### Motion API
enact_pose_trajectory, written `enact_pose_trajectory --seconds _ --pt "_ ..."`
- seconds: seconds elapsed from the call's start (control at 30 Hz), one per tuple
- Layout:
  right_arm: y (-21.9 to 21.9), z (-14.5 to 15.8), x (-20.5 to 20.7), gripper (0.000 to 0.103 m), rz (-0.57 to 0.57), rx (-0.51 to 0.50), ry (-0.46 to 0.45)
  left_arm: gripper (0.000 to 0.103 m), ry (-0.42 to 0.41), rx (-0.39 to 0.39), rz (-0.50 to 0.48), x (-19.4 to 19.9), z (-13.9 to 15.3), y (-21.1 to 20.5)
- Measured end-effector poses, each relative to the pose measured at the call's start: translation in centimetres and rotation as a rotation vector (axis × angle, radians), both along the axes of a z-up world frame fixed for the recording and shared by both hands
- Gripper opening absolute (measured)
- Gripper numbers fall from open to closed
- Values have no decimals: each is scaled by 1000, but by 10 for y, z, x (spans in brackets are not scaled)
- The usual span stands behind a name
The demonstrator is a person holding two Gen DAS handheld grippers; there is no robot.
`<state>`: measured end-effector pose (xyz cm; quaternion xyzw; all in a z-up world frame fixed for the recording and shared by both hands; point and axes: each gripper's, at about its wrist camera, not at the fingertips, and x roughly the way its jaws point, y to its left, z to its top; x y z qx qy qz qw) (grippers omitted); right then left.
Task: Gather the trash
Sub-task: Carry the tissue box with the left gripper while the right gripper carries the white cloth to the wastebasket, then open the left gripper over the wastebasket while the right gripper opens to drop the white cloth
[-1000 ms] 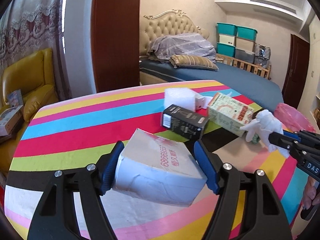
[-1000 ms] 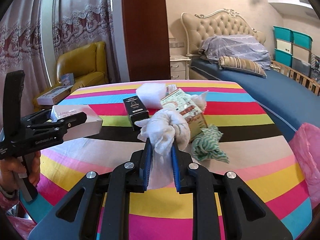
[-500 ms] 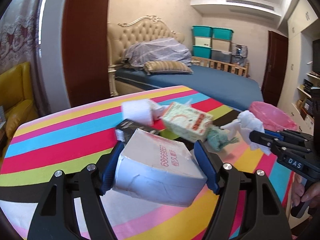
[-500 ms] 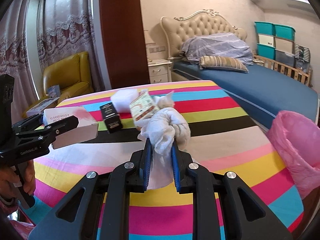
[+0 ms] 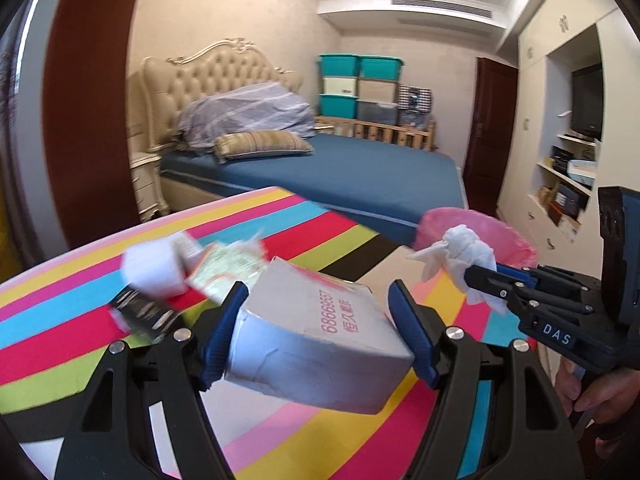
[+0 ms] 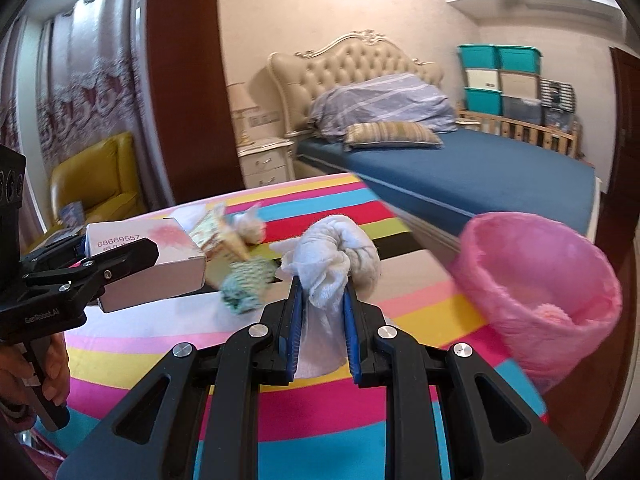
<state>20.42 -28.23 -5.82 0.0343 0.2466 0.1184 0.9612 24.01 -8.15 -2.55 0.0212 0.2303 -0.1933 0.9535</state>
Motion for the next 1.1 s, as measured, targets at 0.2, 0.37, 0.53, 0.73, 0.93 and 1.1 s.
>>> enact_pose_trajectory --seconds 0.2,0.37,0.53,0.73,0.93,1.1 --pt "-44 4 0 20 -94 22 -17 70 -13 -17 -92 19 11 -43" --pt "-82 5 3 20 -163 28 -30 70 -33 -25 -164 36 19 -84" --pt "-115 6 9 20 -214 25 -40 70 -49 -26 -240 56 25 -132" --pt "-149 0 18 20 -254 10 -35 70 -31 -52 -310 79 27 -185" --pt "-188 -9 34 20 -293 51 -17 70 9 -76 -363 109 23 -235" --pt "-212 -15 51 23 -319 63 -7 70 44 -99 -377 135 18 -264"
